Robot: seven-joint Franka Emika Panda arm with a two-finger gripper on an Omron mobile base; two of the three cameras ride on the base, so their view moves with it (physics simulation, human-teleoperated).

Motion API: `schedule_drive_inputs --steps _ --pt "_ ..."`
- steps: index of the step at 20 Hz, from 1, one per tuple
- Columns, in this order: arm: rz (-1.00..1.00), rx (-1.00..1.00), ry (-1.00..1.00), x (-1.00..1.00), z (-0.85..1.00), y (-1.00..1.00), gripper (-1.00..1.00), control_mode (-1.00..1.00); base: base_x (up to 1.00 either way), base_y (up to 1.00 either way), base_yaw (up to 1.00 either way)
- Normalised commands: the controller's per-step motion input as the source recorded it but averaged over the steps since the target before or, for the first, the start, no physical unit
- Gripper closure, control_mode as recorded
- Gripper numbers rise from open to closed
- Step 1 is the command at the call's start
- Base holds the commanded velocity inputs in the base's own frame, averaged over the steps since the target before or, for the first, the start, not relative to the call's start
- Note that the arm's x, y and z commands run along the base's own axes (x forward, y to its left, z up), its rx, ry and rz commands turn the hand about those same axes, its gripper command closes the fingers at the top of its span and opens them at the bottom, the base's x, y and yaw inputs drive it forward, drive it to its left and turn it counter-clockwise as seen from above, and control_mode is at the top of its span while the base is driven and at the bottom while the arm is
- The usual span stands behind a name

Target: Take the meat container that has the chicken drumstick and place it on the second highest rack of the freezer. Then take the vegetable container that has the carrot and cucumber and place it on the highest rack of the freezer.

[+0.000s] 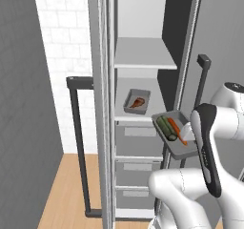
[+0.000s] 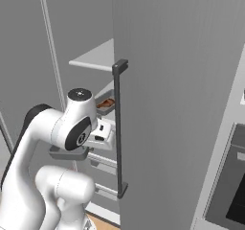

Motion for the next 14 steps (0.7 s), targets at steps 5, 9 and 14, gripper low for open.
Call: schedule_drive_inputs --steps 5,9,14 --pt "0.0 0.0 0.0 0.0 0.0 0.0 1.0 1.0 0.0 0.0 0.0" --pt "0.0 0.0 0.0 0.0 0.0 0.0 1.0 1.0 0.0 0.0 0.0" --pt "0.0 -0.01 -0.01 0.0 0.06 0.02 1.0 -1.0 0.0 0.0 0.0"
